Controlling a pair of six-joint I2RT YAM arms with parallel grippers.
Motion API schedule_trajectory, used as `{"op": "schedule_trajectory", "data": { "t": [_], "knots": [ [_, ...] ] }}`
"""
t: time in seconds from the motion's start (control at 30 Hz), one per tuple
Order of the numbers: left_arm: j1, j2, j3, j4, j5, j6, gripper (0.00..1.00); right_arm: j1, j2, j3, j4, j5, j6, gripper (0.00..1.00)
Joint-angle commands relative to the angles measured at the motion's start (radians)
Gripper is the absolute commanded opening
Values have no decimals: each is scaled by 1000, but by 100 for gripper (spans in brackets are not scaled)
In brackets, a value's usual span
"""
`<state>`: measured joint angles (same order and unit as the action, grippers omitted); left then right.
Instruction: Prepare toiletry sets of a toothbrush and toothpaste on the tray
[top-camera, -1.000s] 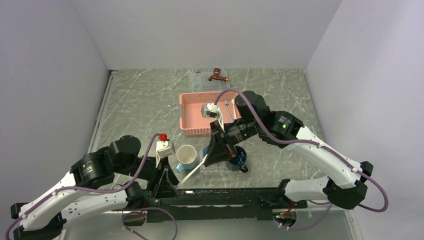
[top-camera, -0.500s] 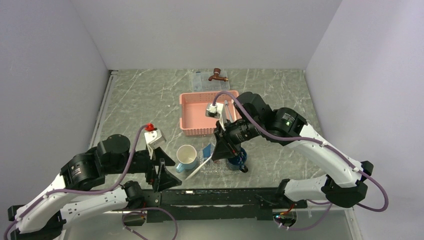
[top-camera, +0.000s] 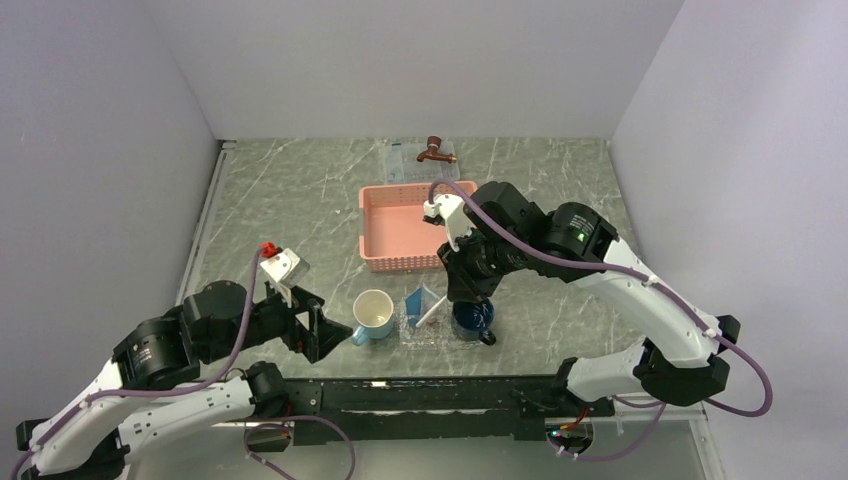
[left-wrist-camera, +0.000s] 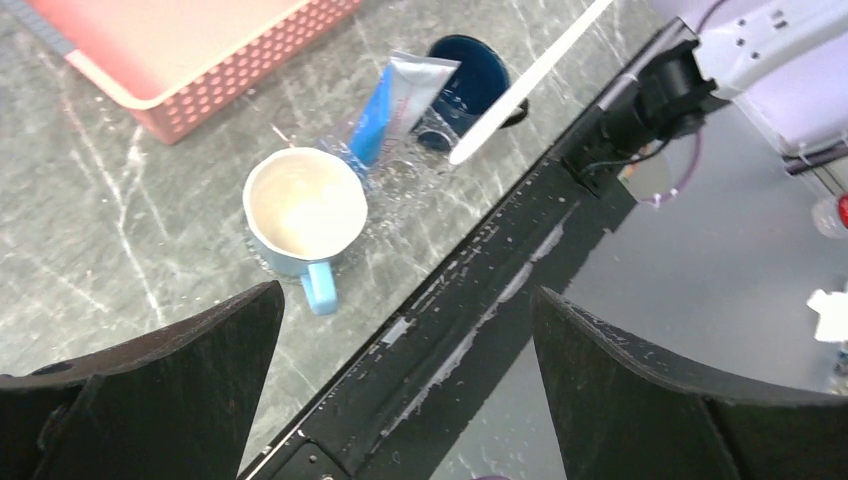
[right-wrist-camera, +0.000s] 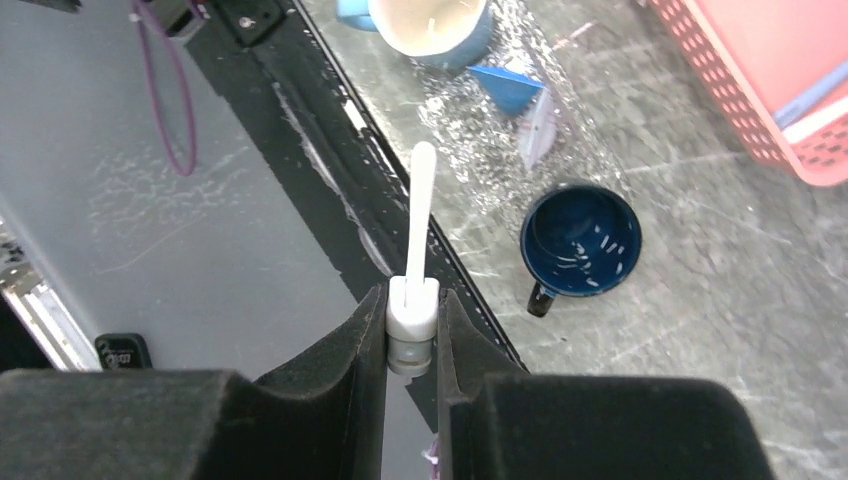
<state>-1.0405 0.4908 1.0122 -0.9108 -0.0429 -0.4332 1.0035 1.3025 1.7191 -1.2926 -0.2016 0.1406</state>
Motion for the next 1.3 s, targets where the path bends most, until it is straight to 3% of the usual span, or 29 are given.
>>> {"op": "schedule_trajectory", "data": {
  "t": [0.0, 0.6, 1.27],
  "knots": [
    [-2, -37, -24, 18, -124, -6, 99, 23, -15, 0, -43, 143, 75, 0],
    [-3, -166, -144, 1, -326, -41, 99, 207, -80, -196, 63, 425, 327, 0],
    [-2, -235, -214, 25, -356, -55, 99, 354, -142, -440, 297, 642, 428, 0]
  ]
}}
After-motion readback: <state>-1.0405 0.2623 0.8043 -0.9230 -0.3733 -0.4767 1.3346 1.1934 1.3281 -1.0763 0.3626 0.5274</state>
